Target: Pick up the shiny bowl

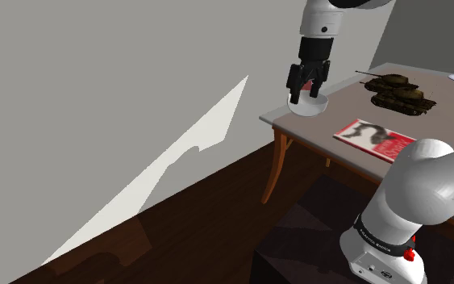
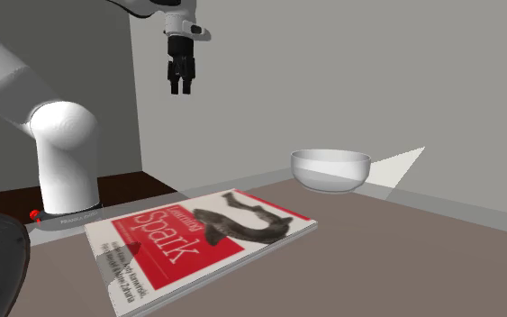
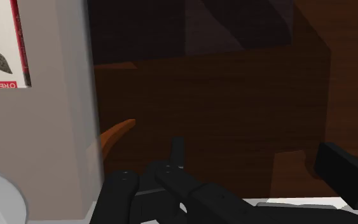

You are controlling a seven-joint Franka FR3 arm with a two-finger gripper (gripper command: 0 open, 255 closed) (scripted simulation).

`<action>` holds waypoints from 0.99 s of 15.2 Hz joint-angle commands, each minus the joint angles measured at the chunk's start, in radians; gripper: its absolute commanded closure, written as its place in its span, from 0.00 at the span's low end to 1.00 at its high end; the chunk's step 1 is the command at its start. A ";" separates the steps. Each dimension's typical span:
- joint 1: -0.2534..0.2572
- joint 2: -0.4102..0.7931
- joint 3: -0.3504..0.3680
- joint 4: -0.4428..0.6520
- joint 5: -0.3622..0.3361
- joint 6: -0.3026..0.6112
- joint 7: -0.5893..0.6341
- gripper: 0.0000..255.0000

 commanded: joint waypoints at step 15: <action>-0.082 0.333 -0.206 0.086 -0.143 0.253 -0.236 0.00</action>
